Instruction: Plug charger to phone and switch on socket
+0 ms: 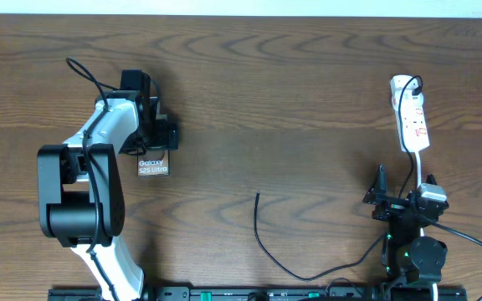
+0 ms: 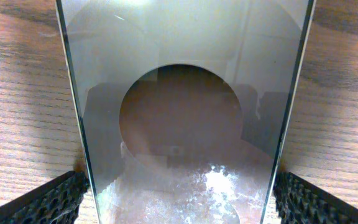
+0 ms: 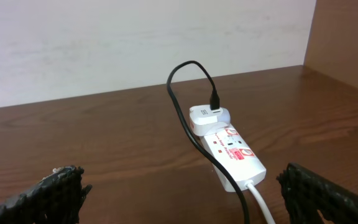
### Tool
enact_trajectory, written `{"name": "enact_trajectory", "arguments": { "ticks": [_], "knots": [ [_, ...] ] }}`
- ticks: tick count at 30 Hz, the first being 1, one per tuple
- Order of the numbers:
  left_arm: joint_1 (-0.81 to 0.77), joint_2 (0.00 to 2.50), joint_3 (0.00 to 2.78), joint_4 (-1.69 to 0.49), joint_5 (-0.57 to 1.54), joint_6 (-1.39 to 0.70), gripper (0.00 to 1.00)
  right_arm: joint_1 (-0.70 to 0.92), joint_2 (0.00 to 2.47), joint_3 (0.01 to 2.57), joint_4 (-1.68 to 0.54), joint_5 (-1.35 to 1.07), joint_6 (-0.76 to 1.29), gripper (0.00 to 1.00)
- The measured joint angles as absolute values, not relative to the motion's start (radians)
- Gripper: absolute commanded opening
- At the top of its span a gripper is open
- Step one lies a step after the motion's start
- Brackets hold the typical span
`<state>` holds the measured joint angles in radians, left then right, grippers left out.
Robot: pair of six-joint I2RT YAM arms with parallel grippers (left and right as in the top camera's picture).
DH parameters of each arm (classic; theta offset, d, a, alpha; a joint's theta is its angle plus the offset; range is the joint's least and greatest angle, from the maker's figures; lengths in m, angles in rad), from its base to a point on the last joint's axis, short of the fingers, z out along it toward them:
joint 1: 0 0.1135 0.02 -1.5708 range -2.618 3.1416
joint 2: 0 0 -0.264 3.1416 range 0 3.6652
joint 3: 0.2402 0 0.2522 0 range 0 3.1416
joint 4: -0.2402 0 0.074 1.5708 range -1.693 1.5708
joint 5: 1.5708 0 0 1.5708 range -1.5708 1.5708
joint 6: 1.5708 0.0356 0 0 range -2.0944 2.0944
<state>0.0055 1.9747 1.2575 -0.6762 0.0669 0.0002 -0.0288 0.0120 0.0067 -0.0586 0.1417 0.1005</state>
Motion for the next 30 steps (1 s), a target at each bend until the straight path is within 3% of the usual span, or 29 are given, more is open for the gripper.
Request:
{"name": "enact_trajectory", "arguments": {
  "ticks": [16, 20, 30],
  "knots": [
    [0.005, 1.963, 1.238, -0.653, 0.065, 0.000, 1.00, -0.029, 0.012, 0.007, -0.059, 0.142, 0.101, 0.99],
    [0.006, 1.963, 1.238, -0.650, 0.065, 0.000, 0.92, -0.029, 0.012, 0.007, -0.059, 0.142, 0.101, 0.99],
    [0.006, 1.963, 1.237, -0.649, 0.065, 0.000, 0.93, -0.029, 0.012, 0.007, -0.059, 0.142, 0.101, 0.99]
  ]
}}
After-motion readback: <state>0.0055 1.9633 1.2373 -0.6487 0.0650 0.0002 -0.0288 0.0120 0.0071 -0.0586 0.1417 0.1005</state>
